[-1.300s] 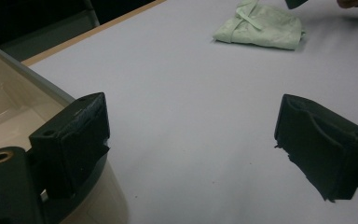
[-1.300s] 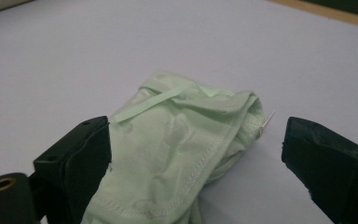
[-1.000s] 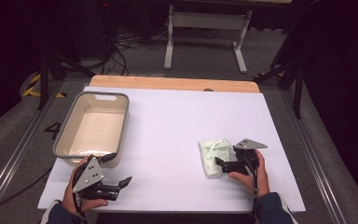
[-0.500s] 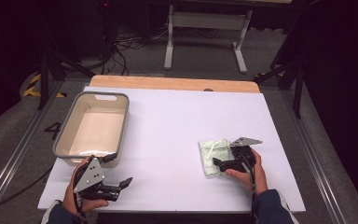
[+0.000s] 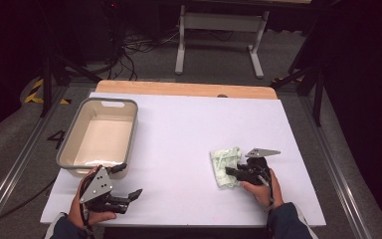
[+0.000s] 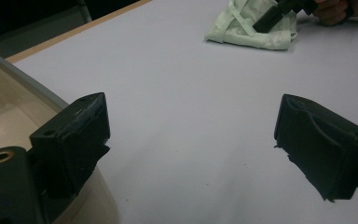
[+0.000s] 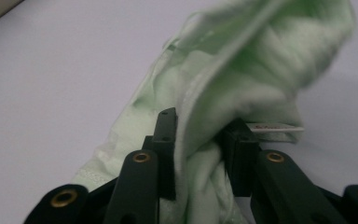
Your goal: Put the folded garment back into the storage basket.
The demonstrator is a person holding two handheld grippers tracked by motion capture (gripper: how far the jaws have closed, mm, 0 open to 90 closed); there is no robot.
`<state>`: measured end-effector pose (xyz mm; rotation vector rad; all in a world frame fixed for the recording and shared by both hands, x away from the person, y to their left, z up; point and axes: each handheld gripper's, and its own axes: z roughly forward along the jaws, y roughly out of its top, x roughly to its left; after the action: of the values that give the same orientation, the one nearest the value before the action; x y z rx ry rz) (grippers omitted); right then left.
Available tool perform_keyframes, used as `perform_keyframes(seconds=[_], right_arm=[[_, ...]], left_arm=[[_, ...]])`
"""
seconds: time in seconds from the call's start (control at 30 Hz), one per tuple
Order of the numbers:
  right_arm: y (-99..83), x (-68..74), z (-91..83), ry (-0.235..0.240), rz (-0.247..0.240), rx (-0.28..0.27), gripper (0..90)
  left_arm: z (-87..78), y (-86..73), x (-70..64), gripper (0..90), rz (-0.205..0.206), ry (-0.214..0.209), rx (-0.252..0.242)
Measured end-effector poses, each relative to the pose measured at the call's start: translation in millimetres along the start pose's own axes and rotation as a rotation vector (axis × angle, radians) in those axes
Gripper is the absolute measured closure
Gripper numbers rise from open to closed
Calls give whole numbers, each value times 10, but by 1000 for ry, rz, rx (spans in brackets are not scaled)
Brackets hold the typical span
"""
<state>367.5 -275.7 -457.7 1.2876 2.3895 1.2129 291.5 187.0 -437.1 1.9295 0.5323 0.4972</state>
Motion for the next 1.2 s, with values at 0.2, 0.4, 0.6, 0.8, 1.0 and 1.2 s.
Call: perform_keyframes(seconds=[0.2, 0.4, 0.6, 0.8, 1.0, 1.2], right_arm=[[1, -24, -14, 28, 12, -12, 752], [30, 21, -64, 36, -10, -66, 760], [64, 29, -177, 38, -10, -152, 761], [125, 91, -293, 22, -41, -244, 760], [205, 173, -339, 17, -66, -292, 760], [300, 238, -340, 20, -77, -328, 759]], left_arm=[[-1, -3, -3, 112, 0, -4, 0], [-14, -3, -2, 114, -4, -2, -6], [-23, 0, -7, 114, -1, -1, -6], [-25, 4, -23, 110, 8, 1, -10], [-22, 6, -43, 105, 21, -4, -13], [-21, 8, -64, 92, 36, -7, -11]])
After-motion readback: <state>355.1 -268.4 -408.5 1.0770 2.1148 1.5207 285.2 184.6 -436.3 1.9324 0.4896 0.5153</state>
